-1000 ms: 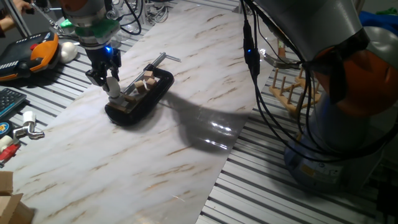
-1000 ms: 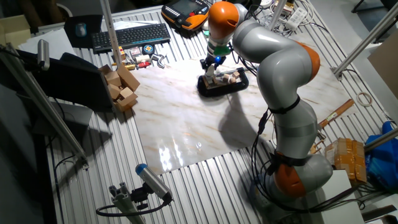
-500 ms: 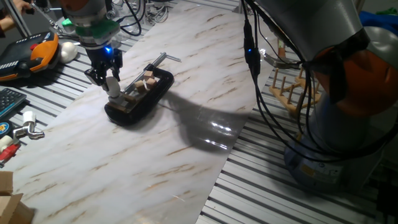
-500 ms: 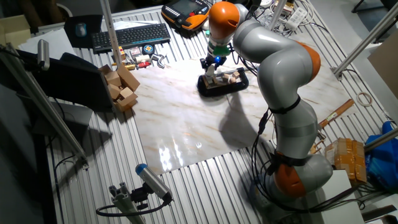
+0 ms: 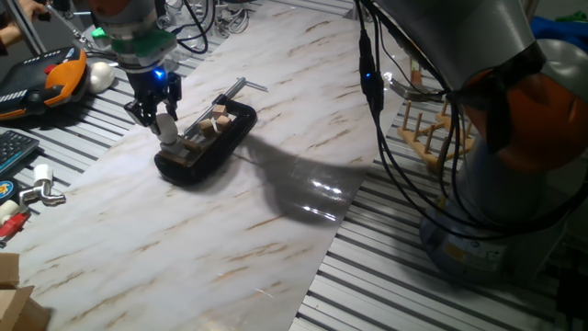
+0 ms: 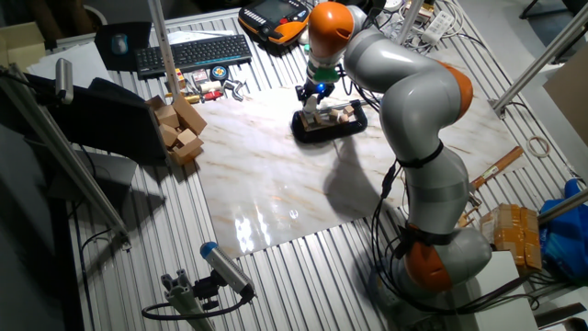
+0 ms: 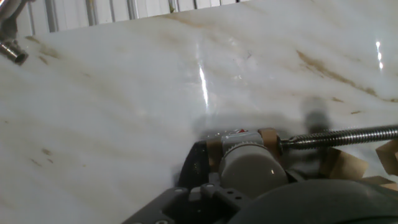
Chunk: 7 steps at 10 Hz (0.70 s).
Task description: Install the light bulb by rotating it
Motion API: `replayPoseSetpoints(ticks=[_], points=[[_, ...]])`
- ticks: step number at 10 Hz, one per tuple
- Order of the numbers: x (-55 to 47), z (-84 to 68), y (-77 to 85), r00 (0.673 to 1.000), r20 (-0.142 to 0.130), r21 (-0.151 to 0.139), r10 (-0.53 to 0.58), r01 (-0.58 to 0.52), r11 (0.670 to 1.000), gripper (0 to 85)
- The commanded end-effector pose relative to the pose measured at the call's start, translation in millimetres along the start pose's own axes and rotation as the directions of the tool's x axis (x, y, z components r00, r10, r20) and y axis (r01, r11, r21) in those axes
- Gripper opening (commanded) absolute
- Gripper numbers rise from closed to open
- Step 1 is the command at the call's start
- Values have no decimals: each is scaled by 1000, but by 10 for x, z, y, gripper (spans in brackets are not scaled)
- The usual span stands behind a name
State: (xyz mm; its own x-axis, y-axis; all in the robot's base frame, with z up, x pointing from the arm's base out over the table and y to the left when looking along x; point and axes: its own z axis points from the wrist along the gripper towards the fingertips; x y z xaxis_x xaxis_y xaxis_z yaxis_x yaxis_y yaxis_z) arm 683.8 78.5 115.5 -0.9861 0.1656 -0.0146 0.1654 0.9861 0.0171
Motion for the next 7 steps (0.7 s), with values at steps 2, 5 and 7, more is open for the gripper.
replayPoseSetpoints(ticks=[2,5,7], points=[[0,-5,0,997,-4,3,72,-72,997,0],[2,-14,-5,977,-1,6,215,-215,977,0],[1,-3,-3,959,-4,-4,283,-283,959,0]])
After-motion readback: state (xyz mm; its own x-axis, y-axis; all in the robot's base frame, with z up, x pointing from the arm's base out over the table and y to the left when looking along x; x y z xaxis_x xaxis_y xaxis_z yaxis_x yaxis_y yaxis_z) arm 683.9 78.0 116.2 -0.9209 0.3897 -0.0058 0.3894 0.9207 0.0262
